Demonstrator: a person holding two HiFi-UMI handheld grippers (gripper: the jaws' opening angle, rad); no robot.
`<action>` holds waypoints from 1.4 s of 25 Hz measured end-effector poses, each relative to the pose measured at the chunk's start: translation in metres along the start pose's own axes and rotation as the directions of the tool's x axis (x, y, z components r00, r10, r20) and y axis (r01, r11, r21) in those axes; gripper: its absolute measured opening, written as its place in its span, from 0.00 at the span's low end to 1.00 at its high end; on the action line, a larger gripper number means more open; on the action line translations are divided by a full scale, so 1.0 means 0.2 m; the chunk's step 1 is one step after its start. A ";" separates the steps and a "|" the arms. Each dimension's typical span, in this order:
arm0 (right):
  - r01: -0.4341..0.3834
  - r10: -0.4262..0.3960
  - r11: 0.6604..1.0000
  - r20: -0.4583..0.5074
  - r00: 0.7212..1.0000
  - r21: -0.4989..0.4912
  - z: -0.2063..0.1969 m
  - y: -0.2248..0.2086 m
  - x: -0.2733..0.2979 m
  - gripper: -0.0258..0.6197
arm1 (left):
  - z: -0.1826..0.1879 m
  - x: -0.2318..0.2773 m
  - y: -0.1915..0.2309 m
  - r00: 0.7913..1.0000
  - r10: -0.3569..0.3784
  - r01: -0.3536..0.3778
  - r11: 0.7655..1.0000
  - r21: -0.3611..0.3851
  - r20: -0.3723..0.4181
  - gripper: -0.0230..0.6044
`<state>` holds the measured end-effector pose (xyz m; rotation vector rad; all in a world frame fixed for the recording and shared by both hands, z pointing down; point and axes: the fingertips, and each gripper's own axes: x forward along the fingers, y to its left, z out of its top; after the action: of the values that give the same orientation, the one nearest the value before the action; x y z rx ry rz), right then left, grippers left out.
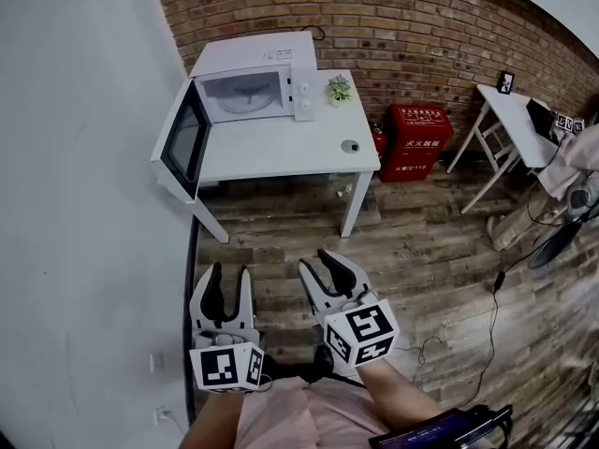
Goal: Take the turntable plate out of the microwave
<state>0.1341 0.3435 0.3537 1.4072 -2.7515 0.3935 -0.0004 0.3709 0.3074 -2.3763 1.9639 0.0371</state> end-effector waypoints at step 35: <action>0.154 -0.155 0.988 -0.034 0.987 -0.014 0.23 -0.34 1.50 0.20 | -0.21 1.35 0.76 0.980 -0.200 0.200 0.977 -0.067 0.008 0.28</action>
<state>0.0159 0.0561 0.3658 1.5815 -2.5905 0.3912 -0.0992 0.0757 0.3291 -2.6038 1.7389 0.0970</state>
